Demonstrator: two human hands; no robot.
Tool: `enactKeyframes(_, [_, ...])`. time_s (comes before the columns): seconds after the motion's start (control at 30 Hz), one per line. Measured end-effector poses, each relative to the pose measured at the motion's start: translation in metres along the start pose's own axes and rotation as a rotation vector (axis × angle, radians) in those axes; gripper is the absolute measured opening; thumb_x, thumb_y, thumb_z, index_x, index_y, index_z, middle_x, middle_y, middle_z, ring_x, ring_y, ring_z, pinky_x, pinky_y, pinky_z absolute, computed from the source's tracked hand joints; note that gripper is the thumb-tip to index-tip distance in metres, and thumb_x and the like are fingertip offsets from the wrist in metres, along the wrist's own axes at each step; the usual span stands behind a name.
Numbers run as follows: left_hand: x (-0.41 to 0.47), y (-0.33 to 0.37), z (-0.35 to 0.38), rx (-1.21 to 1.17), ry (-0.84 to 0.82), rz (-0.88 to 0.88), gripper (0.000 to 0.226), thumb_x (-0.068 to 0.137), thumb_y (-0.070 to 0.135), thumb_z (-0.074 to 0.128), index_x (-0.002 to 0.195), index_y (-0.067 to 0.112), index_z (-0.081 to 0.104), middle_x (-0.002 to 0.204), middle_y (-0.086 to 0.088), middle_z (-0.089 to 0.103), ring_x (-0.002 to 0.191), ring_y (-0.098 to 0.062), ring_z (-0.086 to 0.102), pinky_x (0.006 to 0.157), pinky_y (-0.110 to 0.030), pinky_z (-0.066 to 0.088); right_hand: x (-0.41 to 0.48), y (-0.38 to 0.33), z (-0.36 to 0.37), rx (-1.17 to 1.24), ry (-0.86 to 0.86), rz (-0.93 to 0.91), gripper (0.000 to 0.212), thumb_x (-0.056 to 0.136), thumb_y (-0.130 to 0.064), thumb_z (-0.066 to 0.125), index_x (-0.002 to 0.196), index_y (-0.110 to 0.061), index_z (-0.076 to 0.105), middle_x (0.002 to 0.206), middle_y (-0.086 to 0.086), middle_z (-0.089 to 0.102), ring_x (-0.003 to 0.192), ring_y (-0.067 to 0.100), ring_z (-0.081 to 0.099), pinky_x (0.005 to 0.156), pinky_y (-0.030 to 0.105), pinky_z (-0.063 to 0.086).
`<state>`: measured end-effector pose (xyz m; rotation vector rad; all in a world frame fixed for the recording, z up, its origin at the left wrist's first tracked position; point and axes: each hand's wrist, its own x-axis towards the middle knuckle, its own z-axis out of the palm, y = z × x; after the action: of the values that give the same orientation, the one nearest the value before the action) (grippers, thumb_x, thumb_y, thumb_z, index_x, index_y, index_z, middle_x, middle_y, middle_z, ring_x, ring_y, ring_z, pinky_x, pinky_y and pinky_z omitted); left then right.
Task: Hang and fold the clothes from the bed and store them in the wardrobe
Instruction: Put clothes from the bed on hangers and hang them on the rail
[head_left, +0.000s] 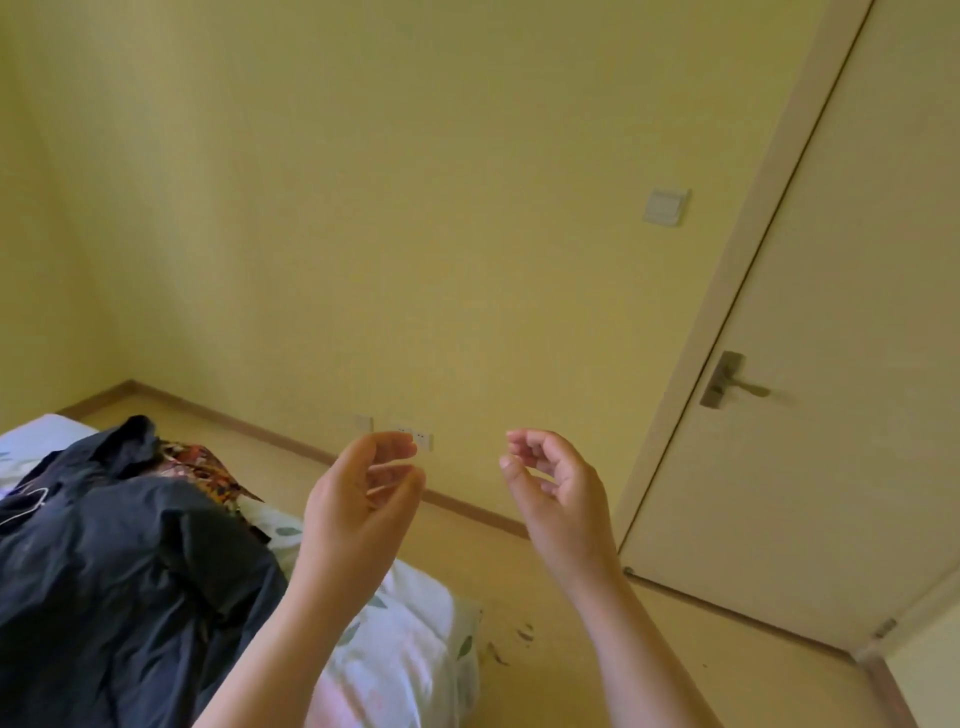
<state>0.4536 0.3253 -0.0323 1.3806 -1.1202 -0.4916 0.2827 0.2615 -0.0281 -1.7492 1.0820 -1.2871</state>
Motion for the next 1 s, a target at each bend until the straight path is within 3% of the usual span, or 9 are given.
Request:
enactKeyframes(0.27, [0.119, -0.023, 0.037, -0.029, 0.033, -0.022, 0.023, 0.087, 0.013, 0.067, 0.102, 0.03, 0.064, 0.097, 0.014, 0.071, 0.084, 0.007, 0.065, 0.063, -0.012, 0.051, 0.117, 0.036, 0.012, 0.013, 0.009, -0.019, 0.017, 0.092, -0.016, 0.065, 0.108, -0.022, 0.065, 0.106, -0.012, 0.067, 0.099, -0.001, 0.061, 0.079, 0.009, 0.044])
enactKeyframes(0.4, [0.162, -0.032, 0.076, -0.025, 0.005, -0.04, 0.023, 0.087, 0.01, 0.067, 0.102, 0.028, 0.064, 0.097, 0.014, 0.07, 0.083, 0.007, 0.065, 0.07, -0.015, 0.055, 0.163, 0.063, 0.002, 0.017, 0.004, -0.002, 0.017, 0.093, -0.017, 0.064, 0.109, -0.021, 0.065, 0.106, -0.011, 0.067, 0.099, -0.001, 0.061, 0.079, 0.009, 0.044])
enactKeyframes(0.57, [0.219, -0.043, 0.139, -0.008, -0.005, -0.036, 0.023, 0.087, 0.013, 0.066, 0.102, 0.031, 0.065, 0.098, 0.015, 0.071, 0.084, 0.007, 0.065, 0.064, -0.006, 0.048, 0.226, 0.11, -0.023, 0.044, 0.023, 0.019, 0.018, 0.093, -0.016, 0.064, 0.109, -0.023, 0.065, 0.107, -0.012, 0.068, 0.1, 0.0, 0.061, 0.08, 0.011, 0.047])
enactKeyframes(0.73, [0.269, -0.052, 0.222, 0.005, -0.009, -0.044, 0.024, 0.088, 0.015, 0.065, 0.103, 0.033, 0.064, 0.101, 0.013, 0.071, 0.087, 0.006, 0.065, 0.065, -0.008, 0.049, 0.305, 0.159, -0.067, 0.065, 0.035, 0.005, 0.016, 0.092, -0.014, 0.065, 0.105, -0.024, 0.066, 0.102, -0.012, 0.069, 0.095, -0.002, 0.063, 0.075, 0.007, 0.045])
enactKeyframes(1.0, [0.361, -0.056, 0.314, 0.033, 0.119, -0.073, 0.024, 0.087, 0.014, 0.066, 0.104, 0.031, 0.064, 0.1, 0.013, 0.07, 0.087, 0.006, 0.065, 0.065, -0.005, 0.046, 0.446, 0.206, -0.104, 0.096, -0.098, -0.063, 0.016, 0.091, -0.014, 0.065, 0.105, -0.023, 0.066, 0.099, -0.013, 0.069, 0.094, -0.001, 0.063, 0.073, 0.006, 0.044])
